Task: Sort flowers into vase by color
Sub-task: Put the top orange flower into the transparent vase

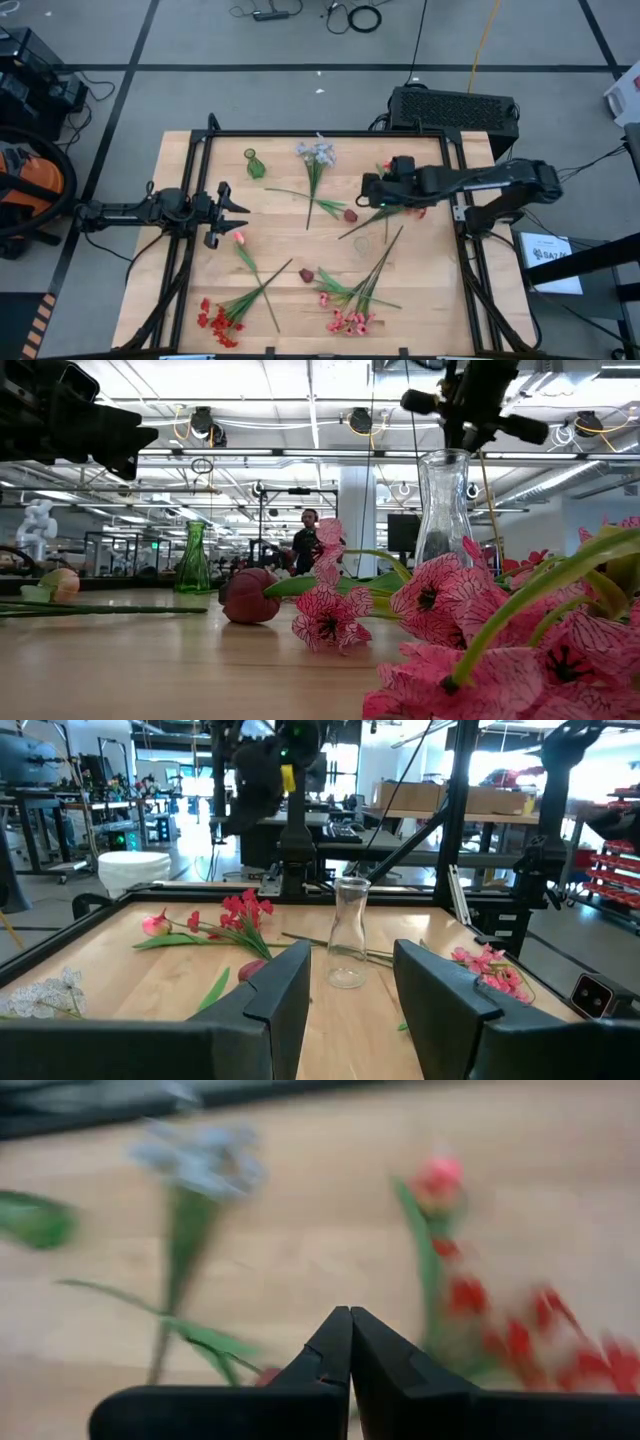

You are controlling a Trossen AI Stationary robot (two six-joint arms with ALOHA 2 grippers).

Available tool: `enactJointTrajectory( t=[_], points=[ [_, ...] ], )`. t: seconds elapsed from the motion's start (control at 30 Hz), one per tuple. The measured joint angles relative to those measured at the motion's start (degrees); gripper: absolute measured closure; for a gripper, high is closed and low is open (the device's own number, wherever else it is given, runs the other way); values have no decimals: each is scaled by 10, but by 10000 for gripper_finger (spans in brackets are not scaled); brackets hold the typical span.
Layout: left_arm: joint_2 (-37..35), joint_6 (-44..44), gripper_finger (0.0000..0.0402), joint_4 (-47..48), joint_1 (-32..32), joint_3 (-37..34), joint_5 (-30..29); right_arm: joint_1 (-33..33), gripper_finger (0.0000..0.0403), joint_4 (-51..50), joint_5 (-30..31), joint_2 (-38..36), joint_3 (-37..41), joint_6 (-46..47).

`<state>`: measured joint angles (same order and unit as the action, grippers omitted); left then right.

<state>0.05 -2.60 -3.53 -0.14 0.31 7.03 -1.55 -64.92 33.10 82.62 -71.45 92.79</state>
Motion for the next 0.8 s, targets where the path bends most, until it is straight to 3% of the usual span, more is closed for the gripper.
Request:
enactJointTrajectory(
  t=[0.17,0.4,0.8],
  points=[
    [0,0,249,0,0,0,0,13,402,-55,-94,48,-13,116],
    [0,0,249,0,0,0,0,35,369,-43,-151,77,24,182],
    [0,0,249,0,0,0,0,84,261,163,-254,76,152,220]
  ],
)
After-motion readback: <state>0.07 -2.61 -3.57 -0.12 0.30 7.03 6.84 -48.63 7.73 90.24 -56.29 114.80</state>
